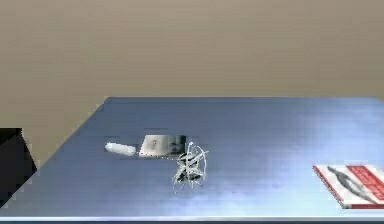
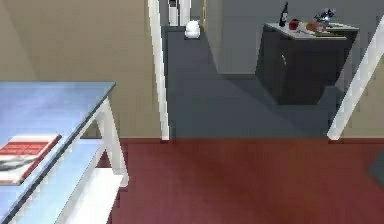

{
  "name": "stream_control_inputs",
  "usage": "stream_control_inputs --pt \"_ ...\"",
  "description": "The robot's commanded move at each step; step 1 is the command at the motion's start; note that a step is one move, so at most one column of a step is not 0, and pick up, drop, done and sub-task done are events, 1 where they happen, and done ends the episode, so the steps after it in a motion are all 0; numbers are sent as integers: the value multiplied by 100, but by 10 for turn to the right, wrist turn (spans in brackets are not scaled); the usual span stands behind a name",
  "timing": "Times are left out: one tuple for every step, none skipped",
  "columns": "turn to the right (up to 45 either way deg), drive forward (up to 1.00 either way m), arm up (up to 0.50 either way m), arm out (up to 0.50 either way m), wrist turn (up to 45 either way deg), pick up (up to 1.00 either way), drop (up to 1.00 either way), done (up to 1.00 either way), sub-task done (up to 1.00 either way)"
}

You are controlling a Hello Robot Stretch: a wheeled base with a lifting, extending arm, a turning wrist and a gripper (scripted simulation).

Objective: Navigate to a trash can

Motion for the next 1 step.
stream_control_inputs --pt "450 0 0 0 0 0 0 0 0"
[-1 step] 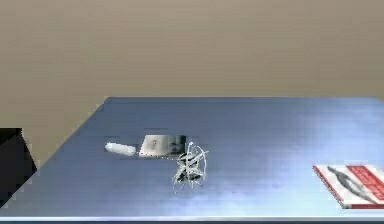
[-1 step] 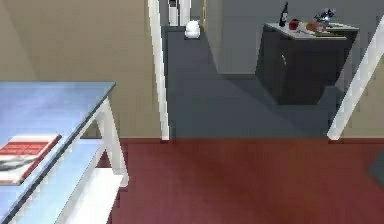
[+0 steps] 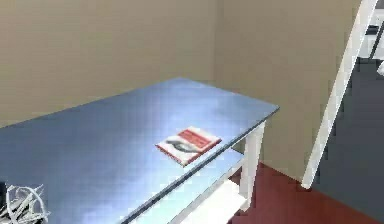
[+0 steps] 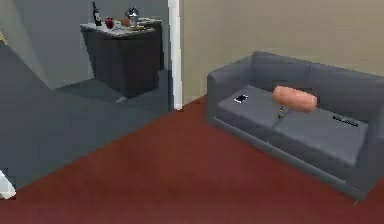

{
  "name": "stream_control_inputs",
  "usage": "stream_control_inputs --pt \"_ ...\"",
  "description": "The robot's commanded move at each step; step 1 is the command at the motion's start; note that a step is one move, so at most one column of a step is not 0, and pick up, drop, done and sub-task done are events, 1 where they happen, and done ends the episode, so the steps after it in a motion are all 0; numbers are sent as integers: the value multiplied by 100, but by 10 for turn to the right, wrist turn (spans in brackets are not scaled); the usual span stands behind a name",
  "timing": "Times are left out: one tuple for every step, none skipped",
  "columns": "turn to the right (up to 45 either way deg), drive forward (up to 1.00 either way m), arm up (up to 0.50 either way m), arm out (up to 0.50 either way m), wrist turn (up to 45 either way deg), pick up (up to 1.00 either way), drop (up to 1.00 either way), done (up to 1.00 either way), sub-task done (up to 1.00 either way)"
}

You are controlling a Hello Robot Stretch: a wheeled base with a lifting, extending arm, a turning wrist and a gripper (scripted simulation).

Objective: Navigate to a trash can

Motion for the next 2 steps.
stream_control_inputs --pt "450 0 0 0 0 0 0 0 0" --pt "450 0 0 0 0 0 0 0 0"
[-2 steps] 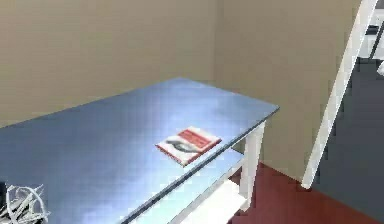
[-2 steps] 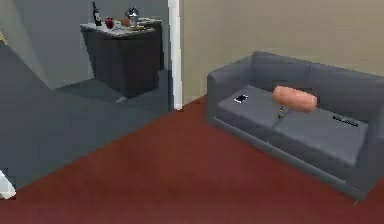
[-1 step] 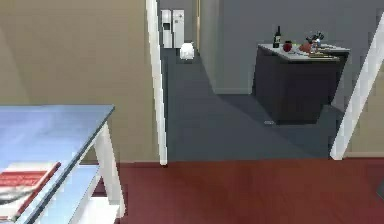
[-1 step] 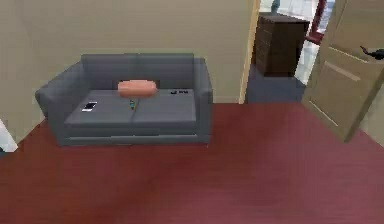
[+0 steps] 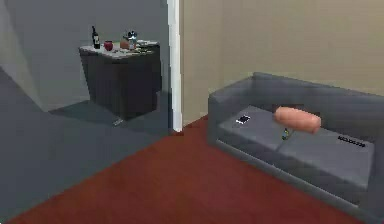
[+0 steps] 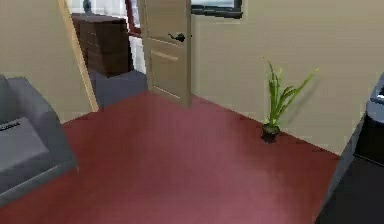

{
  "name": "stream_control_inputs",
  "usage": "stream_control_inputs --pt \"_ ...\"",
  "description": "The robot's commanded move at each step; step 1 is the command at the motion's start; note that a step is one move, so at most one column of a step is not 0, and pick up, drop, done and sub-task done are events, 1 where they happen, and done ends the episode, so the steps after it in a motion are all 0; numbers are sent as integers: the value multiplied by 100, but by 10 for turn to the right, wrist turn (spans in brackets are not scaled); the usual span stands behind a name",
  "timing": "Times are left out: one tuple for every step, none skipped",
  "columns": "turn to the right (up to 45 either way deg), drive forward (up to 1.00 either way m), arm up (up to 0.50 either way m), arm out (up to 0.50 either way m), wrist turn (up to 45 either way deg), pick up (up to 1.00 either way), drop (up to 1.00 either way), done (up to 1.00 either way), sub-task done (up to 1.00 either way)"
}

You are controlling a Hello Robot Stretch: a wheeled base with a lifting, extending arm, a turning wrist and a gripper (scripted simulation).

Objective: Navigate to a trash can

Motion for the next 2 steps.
stream_control_inputs --pt "420 0 0 0 0 0 0 0 0" --pt "0 10 0 0 0 0 0 0 0"
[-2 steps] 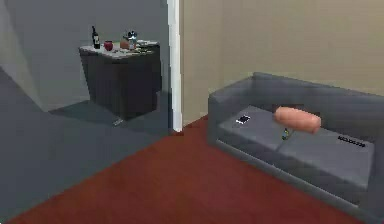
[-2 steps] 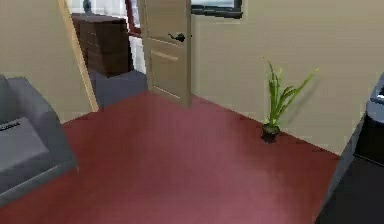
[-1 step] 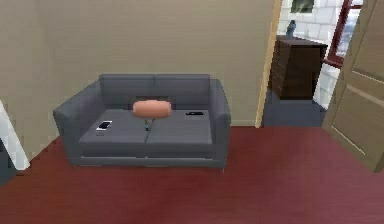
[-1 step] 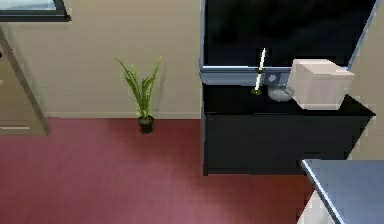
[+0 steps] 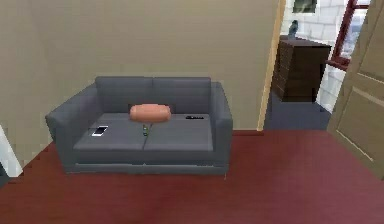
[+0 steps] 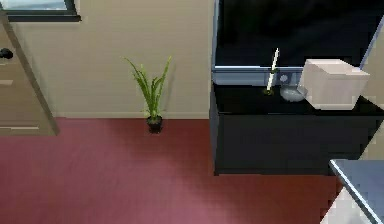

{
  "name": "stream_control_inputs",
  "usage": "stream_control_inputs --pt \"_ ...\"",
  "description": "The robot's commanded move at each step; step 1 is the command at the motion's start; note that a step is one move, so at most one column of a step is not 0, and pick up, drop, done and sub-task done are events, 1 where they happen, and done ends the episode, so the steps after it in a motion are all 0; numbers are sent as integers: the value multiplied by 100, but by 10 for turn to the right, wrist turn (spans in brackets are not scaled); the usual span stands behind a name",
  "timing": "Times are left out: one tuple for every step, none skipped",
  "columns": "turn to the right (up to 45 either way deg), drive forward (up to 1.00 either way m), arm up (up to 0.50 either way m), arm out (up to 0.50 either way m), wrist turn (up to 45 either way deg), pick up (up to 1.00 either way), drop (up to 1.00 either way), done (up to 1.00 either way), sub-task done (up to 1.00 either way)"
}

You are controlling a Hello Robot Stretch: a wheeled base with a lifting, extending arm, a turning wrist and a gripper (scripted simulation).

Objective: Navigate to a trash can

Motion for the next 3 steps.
stream_control_inputs --pt "-450 0 0 0 0 0 0 0 0" --pt "-240 0 0 0 0 0 0 0 0" --pt "0 100 0 0 0 0 0 0 0"
